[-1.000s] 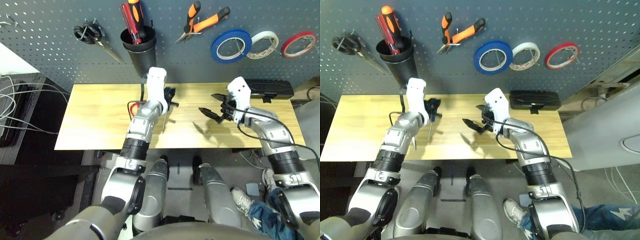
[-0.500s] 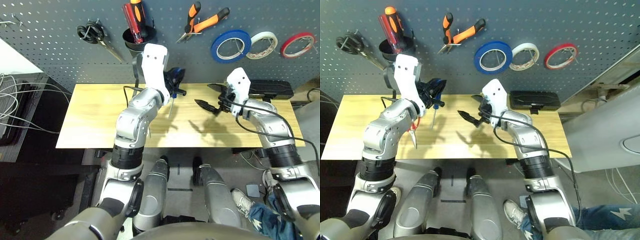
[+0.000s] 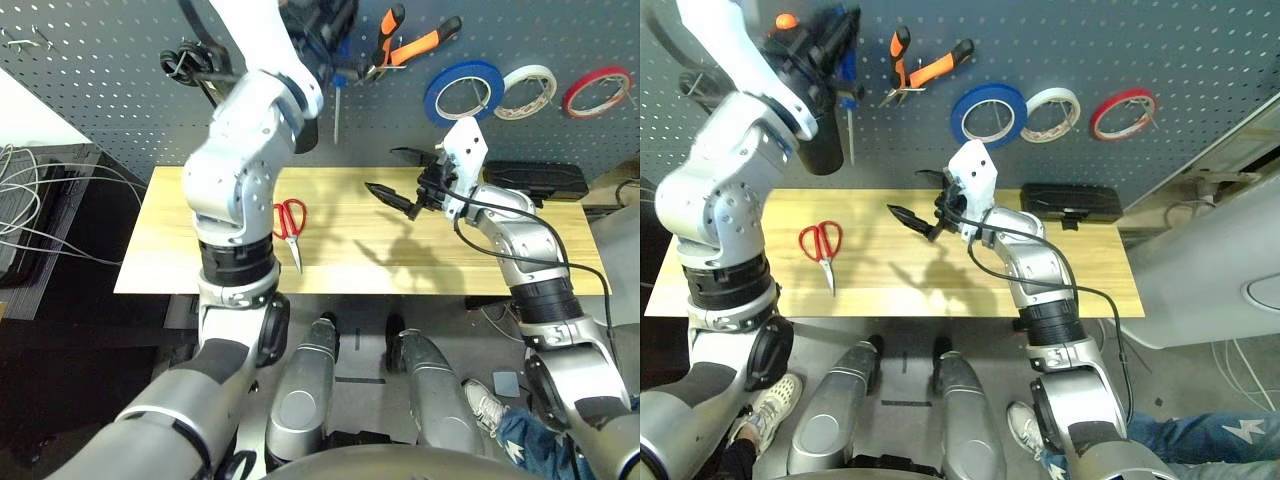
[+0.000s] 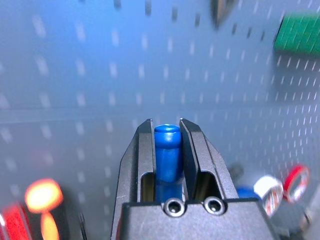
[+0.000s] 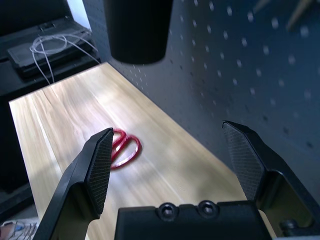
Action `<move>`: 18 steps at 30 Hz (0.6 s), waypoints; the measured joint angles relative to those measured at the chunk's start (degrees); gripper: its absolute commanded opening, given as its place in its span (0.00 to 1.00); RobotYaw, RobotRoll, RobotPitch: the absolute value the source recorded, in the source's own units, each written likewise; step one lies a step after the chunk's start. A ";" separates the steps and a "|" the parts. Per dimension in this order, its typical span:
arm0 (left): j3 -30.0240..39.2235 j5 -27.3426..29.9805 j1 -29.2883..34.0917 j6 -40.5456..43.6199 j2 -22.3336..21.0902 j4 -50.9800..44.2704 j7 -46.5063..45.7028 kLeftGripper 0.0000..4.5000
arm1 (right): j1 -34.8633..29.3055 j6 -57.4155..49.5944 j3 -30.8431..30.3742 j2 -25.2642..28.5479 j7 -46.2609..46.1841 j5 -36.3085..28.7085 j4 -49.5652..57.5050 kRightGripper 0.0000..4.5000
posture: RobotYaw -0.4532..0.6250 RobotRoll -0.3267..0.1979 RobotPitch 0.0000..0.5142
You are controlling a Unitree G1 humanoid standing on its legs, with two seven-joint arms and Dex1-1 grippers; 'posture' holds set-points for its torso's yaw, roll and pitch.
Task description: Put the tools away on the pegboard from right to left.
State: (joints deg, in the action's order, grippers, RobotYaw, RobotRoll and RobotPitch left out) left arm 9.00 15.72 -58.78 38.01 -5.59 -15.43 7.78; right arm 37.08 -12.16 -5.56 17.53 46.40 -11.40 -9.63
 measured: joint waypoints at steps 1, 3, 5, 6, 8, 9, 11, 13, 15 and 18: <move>0.10 0.03 -0.53 -1.70 -0.05 0.46 -0.08 0.14 | 0.25 0.12 0.01 -0.58 0.02 -0.20 0.01 1.00 | 0.61 0.62 0.54; 0.38 0.06 -1.39 -4.34 -0.05 0.91 -0.39 0.14 | 0.56 0.17 0.00 -1.54 0.07 -0.81 0.03 1.00 | 0.61 0.62 0.54; 0.68 0.11 -1.76 -6.31 -0.20 1.00 -0.68 0.14 | 0.74 0.17 0.08 -1.87 -0.01 -1.37 0.02 1.00 | 0.61 0.62 0.54; 1.01 0.00 -1.95 -7.90 -0.51 1.32 -0.87 0.14 | 1.03 0.18 0.50 -2.83 -0.31 -1.75 0.02 1.00 | 0.61 0.62 0.53; 1.60 -0.34 -2.76 -11.37 -1.50 1.98 -1.40 0.14 | 2.24 0.37 0.91 -4.92 -1.23 -2.57 0.02 1.00 | 0.61 0.62 0.53; 1.67 -0.43 -3.14 -12.74 -1.82 1.98 -1.53 0.14 | 2.90 0.54 0.93 -5.65 -1.53 -2.90 0.02 1.00 | 0.61 0.62 0.53; 1.69 -0.96 -3.31 -15.55 -2.74 1.98 -1.92 0.14 | 4.33 1.49 1.08 -6.83 -2.24 -3.41 -0.01 1.00 | 0.61 0.62 0.53; 1.67 -1.89 -3.02 -17.13 -3.53 2.00 -2.59 0.14 | 5.16 2.34 1.88 -7.75 -3.01 -3.78 -0.15 1.00 | 0.61 0.62 0.53; 1.68 -2.66 -2.60 -18.06 -4.26 2.12 -3.22 0.14 | 5.61 2.69 2.36 -8.01 -3.57 -3.99 -0.40 1.00 | 0.61 0.62 0.53; 1.63 -3.43 -1.25 -19.80 -4.65 2.24 -4.17 0.14 | 6.30 3.21 2.86 -8.78 -4.51 -4.06 -1.24 1.00 | 0.62 0.62 0.53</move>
State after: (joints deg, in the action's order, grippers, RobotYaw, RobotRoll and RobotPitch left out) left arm 10.63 12.29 -60.03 18.21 -10.24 -13.19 3.61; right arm 43.37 -8.94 -2.70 8.75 41.89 -15.47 -10.87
